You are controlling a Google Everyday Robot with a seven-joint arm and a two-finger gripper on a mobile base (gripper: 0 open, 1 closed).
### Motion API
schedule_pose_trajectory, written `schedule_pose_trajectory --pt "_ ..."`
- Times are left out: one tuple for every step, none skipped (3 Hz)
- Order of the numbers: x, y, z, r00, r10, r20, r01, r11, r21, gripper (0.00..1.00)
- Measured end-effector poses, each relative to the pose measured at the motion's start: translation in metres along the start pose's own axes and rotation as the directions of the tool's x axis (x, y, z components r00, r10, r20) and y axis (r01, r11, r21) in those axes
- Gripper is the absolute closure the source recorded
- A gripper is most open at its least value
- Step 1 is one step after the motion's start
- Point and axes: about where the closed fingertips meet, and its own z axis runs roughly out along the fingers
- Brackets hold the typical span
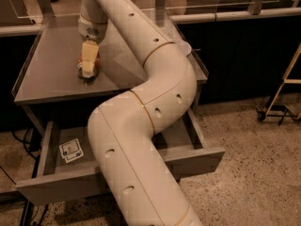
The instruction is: Place coke can into top drawer
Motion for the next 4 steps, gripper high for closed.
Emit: schedule_pose_trajectory --pt "0.0 0.0 0.0 1.0 0.0 0.0 0.0 1.0 0.0 0.19" --pt "0.0 0.0 0.0 1.0 0.0 0.0 0.0 1.0 0.0 0.42" --pt "0.0 0.0 0.0 1.0 0.0 0.0 0.0 1.0 0.0 0.65" --pt "0.0 0.0 0.0 1.0 0.0 0.0 0.0 1.0 0.0 0.89"
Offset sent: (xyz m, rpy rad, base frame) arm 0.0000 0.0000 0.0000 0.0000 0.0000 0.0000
